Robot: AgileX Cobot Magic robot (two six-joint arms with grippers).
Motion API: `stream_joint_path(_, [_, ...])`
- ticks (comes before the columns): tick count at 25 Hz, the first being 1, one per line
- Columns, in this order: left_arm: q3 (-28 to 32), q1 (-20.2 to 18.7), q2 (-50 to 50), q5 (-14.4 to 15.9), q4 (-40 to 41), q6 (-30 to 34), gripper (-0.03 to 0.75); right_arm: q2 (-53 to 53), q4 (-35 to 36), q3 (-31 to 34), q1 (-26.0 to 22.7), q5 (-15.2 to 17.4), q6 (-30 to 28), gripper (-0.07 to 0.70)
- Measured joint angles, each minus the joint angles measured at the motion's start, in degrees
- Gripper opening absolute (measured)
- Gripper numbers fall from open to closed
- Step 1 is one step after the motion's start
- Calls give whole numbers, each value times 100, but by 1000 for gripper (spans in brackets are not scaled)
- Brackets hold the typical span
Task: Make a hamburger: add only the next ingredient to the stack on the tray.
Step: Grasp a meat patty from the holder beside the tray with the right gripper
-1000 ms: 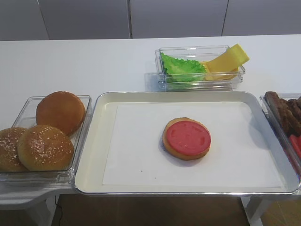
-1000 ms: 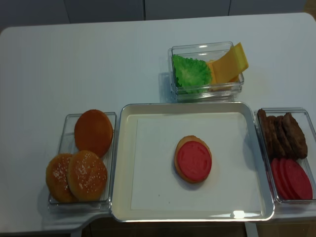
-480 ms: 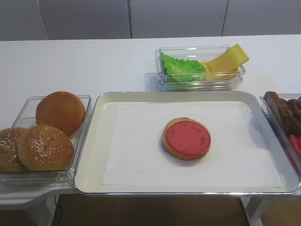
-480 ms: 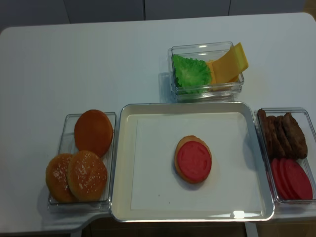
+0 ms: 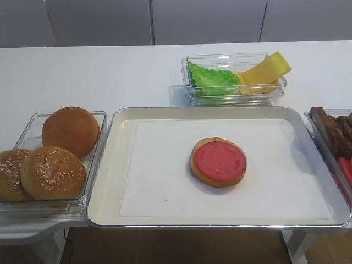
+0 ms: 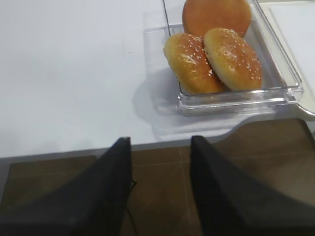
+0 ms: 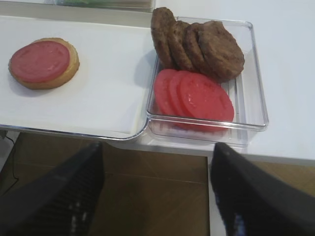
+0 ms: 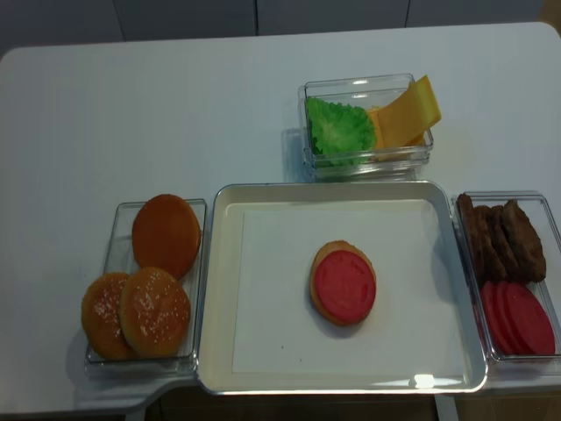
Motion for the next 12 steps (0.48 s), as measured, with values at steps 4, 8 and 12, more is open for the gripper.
stream_joint_path(4, [0, 0, 0, 0, 0, 0, 299, 0, 41, 0, 0, -11, 30, 498])
stream_joint_path(8, [0, 0, 0, 0, 0, 0, 299, 0, 397, 0, 0, -117, 91, 450])
stream_joint_path(12, [0, 0, 0, 0, 0, 0, 299, 14, 622, -27, 0, -340, 102, 439])
